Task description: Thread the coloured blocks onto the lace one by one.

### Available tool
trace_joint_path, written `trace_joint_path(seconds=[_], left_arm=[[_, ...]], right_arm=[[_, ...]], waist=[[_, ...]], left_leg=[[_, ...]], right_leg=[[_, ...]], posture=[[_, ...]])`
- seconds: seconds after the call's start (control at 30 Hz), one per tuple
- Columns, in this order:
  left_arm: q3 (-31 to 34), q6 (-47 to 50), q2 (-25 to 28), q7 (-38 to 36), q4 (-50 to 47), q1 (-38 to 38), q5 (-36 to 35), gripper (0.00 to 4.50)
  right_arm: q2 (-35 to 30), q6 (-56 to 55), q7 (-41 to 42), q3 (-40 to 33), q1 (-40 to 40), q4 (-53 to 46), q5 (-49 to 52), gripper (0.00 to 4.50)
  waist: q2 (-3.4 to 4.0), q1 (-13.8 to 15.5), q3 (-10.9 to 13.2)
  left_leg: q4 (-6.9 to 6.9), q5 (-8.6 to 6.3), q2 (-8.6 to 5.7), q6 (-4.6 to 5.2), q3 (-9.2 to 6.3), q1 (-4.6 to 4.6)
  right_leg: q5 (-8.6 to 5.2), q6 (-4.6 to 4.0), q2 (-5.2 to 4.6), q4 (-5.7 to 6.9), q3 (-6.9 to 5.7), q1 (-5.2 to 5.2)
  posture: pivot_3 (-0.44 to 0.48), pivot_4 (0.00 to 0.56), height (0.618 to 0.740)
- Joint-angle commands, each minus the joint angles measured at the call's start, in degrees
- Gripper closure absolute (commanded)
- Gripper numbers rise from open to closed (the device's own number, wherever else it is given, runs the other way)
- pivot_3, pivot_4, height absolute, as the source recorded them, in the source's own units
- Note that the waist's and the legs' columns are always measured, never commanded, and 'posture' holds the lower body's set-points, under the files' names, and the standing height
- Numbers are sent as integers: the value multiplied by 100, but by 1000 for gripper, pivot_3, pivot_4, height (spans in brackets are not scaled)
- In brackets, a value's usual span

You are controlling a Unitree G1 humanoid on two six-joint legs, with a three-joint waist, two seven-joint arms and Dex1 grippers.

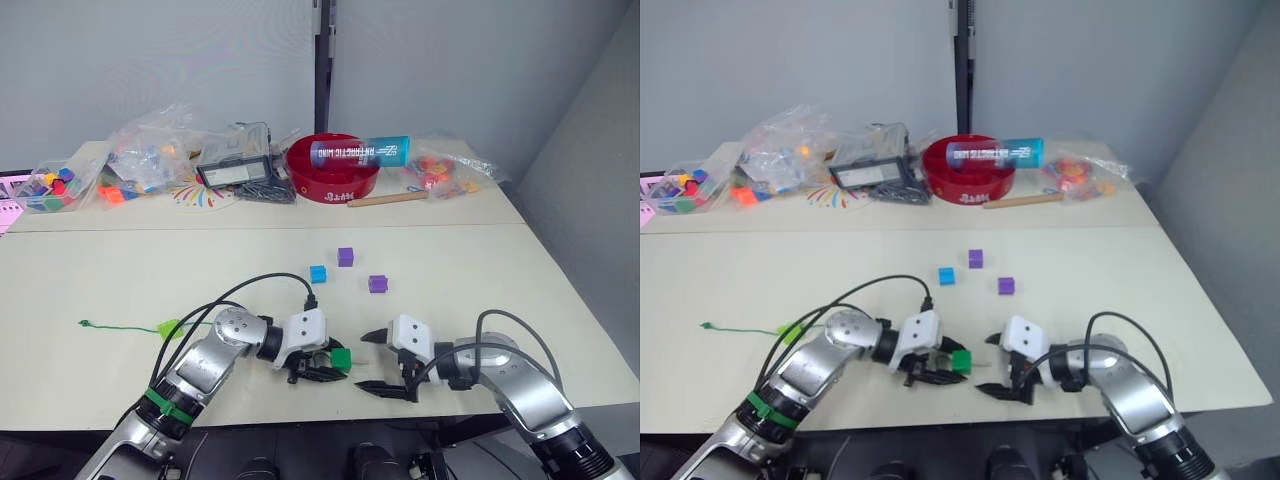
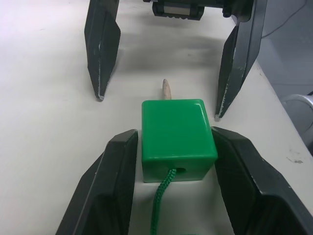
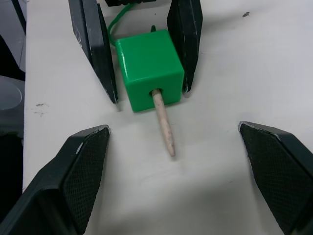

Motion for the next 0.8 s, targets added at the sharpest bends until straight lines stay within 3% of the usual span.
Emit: trace_joint_path(seconds=[0.03,0.1,0.2,0.27,0.57,0.8], left_arm=[[21,-49,-120,51,-33,-87,-8,2059],[28,-34,-125,48,-38,-82,5,2059],[47,-22,-85,-13,-80,-49,-24,2763],[55,-6,-44,-66,-110,-38,-50,3270],[52,-22,-11,-109,-60,-84,-16,3270],[46,-36,-6,-151,14,-157,12,3270]], right_arm=[[10,-46,-72,-22,29,-58,-6,11],[24,-48,-80,-21,38,-86,5,11],[45,-63,-87,-9,30,-101,12,713],[44,-92,-84,7,22,-91,7,1483],[81,-100,-86,41,-55,-126,47,4494],[93,-88,-78,48,-99,-187,46,4500]], waist=[[0,3,0],[0,-4,0],[0,-3,0],[0,-2,0],[0,-9,0],[1,-2,0]], left_leg=[[0,0,0,0,0,0],[0,0,0,0,0,0],[0,0,0,0,0,1],[0,0,0,0,0,0],[0,0,0,0,-1,1],[0,0,0,0,0,1]], right_leg=[[0,0,0,0,0,0],[0,0,0,0,0,0],[1,0,0,2,0,0],[0,0,0,2,0,0],[1,-2,1,2,0,0],[2,-2,0,3,0,0]], posture=[[0,150,731],[0,150,731],[0,150,731],[0,150,731],[0,150,731],[0,150,731]])
